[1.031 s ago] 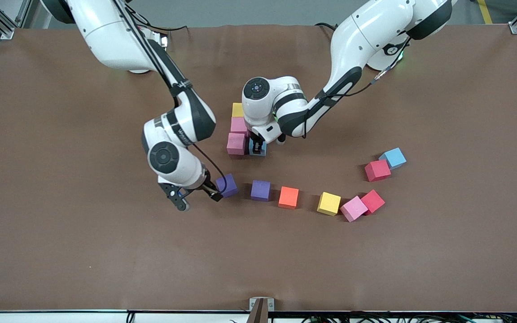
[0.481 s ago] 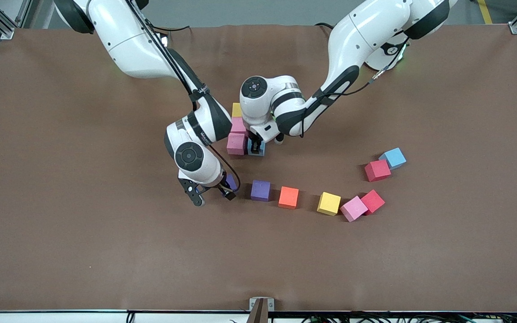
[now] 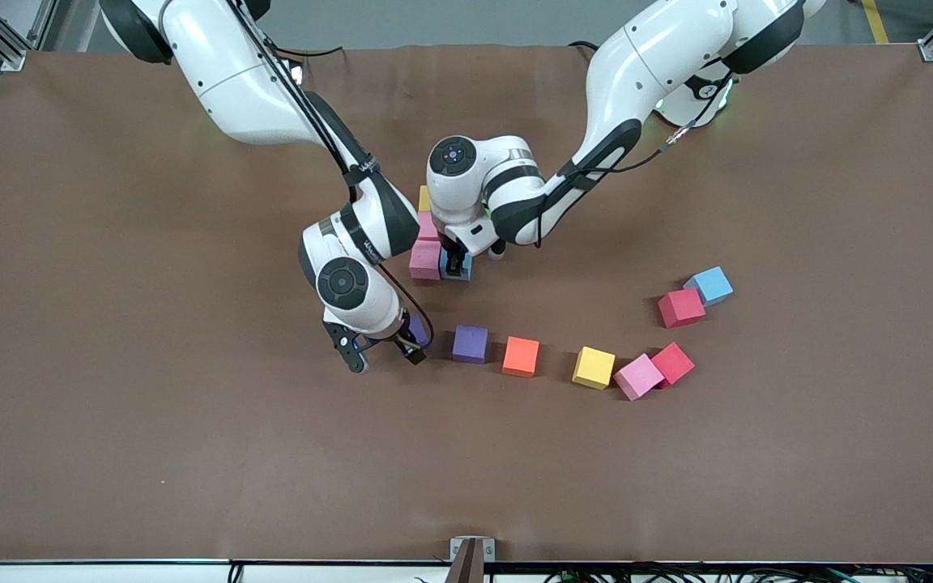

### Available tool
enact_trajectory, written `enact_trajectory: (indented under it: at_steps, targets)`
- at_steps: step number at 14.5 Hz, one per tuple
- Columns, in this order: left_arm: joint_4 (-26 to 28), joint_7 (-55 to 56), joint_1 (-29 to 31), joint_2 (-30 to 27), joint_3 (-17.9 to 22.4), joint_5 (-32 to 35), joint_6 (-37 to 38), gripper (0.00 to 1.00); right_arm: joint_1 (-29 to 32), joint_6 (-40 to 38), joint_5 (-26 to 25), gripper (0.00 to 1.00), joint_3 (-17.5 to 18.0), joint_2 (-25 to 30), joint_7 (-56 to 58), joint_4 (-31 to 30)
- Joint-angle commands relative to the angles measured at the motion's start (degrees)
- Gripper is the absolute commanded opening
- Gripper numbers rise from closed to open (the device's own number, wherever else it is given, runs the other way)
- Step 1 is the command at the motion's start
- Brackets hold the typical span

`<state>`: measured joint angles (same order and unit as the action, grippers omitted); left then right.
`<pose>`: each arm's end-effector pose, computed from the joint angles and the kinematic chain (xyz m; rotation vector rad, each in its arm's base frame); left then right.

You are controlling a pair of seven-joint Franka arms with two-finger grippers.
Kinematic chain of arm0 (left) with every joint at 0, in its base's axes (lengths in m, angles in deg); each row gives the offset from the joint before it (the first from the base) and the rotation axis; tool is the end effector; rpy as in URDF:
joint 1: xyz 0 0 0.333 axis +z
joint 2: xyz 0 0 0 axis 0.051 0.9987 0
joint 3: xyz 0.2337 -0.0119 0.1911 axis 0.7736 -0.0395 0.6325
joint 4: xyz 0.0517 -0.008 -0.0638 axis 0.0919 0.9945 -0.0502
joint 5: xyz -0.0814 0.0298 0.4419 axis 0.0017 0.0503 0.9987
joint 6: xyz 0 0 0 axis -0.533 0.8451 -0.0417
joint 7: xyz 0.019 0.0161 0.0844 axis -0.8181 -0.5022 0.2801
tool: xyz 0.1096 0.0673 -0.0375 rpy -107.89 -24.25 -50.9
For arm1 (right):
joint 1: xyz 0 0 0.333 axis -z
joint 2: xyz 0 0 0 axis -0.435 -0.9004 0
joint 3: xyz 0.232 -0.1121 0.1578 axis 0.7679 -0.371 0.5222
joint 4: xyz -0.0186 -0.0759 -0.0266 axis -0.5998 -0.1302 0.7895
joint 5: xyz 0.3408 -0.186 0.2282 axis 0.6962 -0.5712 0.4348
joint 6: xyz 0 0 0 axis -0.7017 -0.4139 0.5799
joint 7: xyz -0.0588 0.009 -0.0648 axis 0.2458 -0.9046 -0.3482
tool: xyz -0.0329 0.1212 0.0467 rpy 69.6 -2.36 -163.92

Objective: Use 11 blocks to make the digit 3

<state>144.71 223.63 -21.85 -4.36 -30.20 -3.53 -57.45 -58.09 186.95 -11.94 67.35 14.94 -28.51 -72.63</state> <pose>0.4155 -0.5918 0.1294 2.3043 2.0588 0.0087 0.6332 0.4034 0.1441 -2.7053 1.4591 0.1544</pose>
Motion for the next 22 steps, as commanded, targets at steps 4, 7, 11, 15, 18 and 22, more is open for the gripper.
enact_trajectory:
  at_steps: [4,7,11,15,18,22]
  targets:
    - [-2.16,4.54,-1.41,2.29,0.69,0.41,-1.42,0.75,0.58,-0.19,0.54,0.13,-0.1,-0.37,0.63,1.02]
    - [-2.16,4.36,-0.54,1.5,0.69,0.59,-1.42,1.0,0.84,-0.98,0.72,0.04,-0.01,0.24,10.96,1.11]
    - [-1.02,4.1,1.83,-0.96,0.43,0.68,0.68,1.0,1.11,-4.23,0.81,0.03,-0.01,2.79,33.99,1.11]
    - [-1.28,0.6,4.47,-2.81,0.43,0.76,1.31,1.0,1.55,-7.04,0.81,0.04,-0.1,4.28,48.26,0.32]
    - [-3.21,-1.79,5.62,-2.64,0.6,0.85,1.31,1.0,-0.11,-5.91,-0.85,0.04,-0.18,6.48,49.24,-3.36]
    - [-5.94,-6.7,6.06,-1.85,0.69,0.76,1.3,1.0,-1.52,-3.9,-3.41,0.04,-0.1,9.9,49.24,-8.72]
